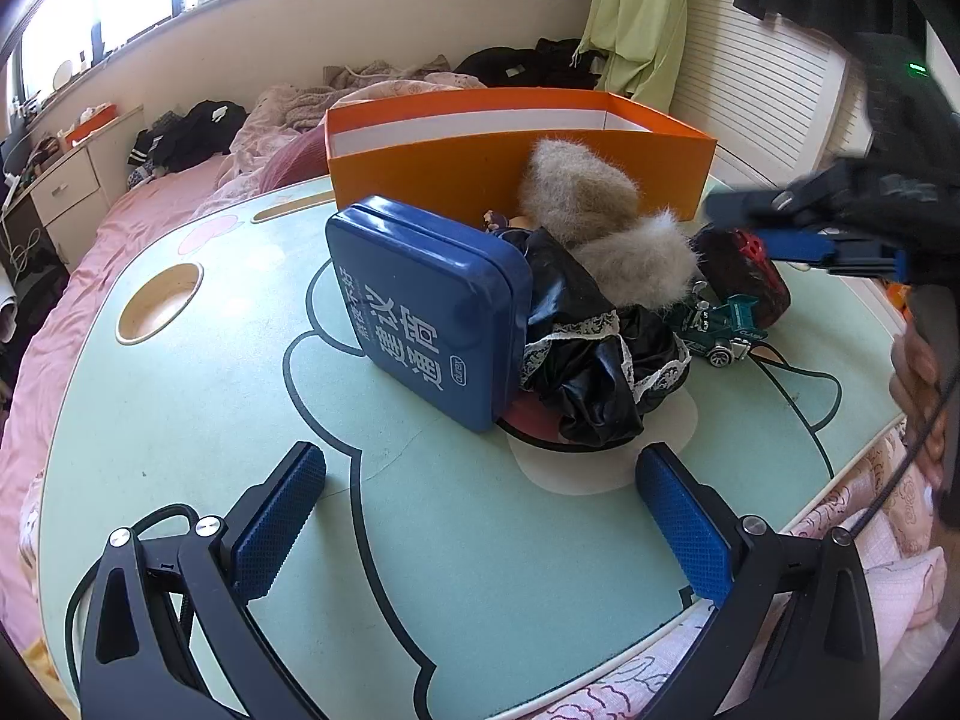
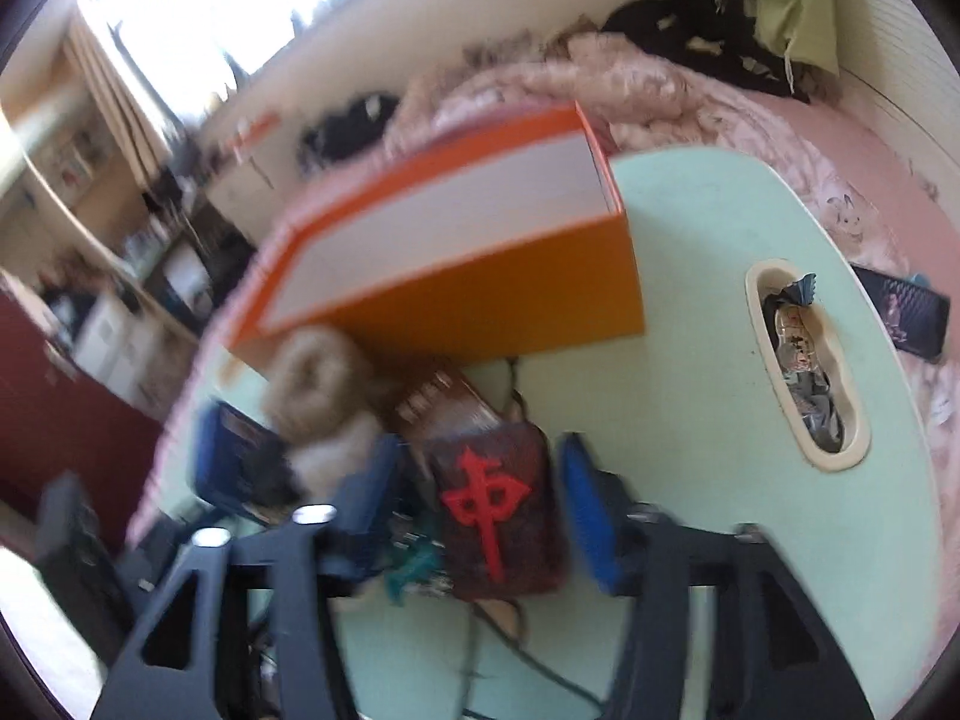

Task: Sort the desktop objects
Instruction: 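Lift the red-character tile out and set it beside the brown box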

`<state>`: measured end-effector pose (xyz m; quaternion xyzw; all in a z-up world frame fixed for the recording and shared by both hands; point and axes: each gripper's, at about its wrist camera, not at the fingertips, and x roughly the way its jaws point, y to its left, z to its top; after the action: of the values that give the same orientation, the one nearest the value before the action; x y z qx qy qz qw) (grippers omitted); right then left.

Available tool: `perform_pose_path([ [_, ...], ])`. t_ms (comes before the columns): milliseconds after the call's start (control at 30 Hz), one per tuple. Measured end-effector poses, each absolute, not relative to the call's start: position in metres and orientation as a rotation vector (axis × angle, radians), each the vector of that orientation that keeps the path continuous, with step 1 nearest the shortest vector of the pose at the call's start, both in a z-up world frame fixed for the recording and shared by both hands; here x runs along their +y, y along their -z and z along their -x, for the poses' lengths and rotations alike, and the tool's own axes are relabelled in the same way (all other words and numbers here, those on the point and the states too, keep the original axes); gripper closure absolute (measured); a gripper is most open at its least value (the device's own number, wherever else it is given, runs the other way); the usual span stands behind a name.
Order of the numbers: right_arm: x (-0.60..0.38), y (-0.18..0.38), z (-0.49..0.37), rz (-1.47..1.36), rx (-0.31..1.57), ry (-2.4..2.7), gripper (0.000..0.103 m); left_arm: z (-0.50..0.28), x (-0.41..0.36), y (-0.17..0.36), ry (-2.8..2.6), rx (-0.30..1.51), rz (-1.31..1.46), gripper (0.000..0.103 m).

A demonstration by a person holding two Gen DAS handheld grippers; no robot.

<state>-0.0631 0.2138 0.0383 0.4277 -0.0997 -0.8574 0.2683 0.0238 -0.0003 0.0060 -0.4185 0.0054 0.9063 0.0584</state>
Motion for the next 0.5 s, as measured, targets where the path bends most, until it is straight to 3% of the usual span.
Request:
perform_pose_path([
  [67,0.216,-0.041,0.042,-1.075,-0.184,2.386,0.021,-0.024,0.000,-0.006,-2.747,0.016,1.269,0.000],
  [267,0.213,-0.013,-0.011,-1.019,0.023,2.401,0.018,-0.024,-0.001,-0.006,-2.747,0.018,1.271,0.000],
  [333,0.205,-0.005,-0.024,-0.983,0.174,2.479,0.009,-0.023,0.000,-0.007,-2.747,0.022,1.272,0.000],
  [367,0.199,-0.001,-0.024,-0.987,0.258,2.510,0.000,-0.023,0.000,-0.006,-2.746,0.021,1.273,0.000],
  [500,0.200,0.004,-0.023,-0.936,0.265,2.506,0.000,-0.023,-0.001,-0.005,-2.746,0.022,1.275,0.000],
])
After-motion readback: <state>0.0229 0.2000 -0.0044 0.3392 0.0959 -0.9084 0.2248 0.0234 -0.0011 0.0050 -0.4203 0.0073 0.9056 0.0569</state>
